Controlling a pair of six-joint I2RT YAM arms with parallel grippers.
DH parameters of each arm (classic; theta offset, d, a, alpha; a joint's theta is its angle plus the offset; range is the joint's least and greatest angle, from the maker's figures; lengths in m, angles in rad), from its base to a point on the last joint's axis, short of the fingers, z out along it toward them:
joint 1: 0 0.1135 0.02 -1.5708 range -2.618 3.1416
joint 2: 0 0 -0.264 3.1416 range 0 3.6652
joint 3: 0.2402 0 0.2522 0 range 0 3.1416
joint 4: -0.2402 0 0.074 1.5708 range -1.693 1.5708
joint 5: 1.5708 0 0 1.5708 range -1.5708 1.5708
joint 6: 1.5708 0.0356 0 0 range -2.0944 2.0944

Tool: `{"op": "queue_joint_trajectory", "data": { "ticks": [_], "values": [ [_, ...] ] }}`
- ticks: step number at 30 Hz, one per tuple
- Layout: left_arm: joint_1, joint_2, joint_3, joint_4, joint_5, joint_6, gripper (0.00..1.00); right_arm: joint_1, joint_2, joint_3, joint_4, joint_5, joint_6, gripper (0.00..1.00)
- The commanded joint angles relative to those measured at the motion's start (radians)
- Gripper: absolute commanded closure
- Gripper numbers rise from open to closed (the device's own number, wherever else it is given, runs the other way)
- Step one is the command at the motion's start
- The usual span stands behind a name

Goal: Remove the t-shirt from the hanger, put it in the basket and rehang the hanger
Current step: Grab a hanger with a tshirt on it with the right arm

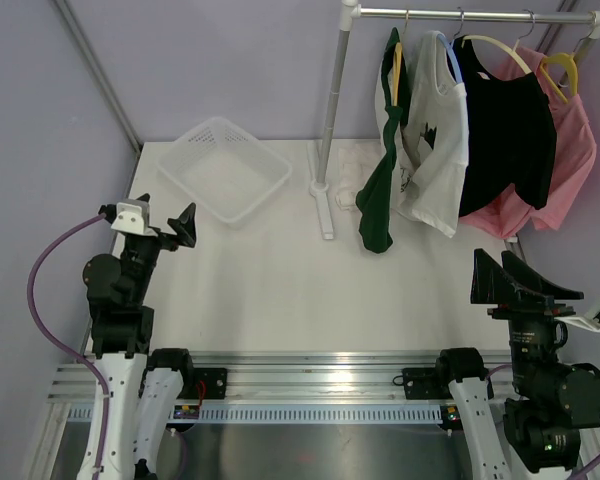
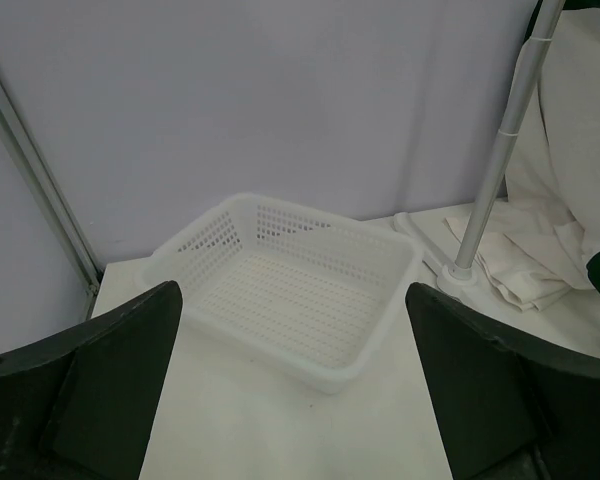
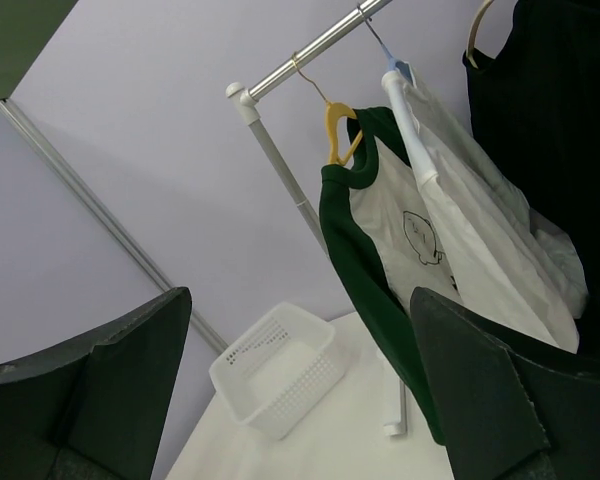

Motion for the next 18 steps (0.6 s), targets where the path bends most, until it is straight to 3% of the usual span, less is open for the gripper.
{"op": "queue_joint_trajectory", "data": {
  "ticks": [1,9,18],
  "values": [
    [0.004,-0.007,-0.002,0.056,0.010,0.008,0.01,0.004,-0.005,-0.016,0.067,-0.027,0.024,0.01],
    [0.004,-0.016,-0.005,0.056,0.021,0.007,0.01,0.004,0.027,-0.005,0.038,-0.010,0.018,0.00],
    [0.004,-0.051,-0.025,0.071,0.051,0.010,0.01,0.004,0.159,0.064,0.078,-0.151,0.015,0.00]
  ]
}}
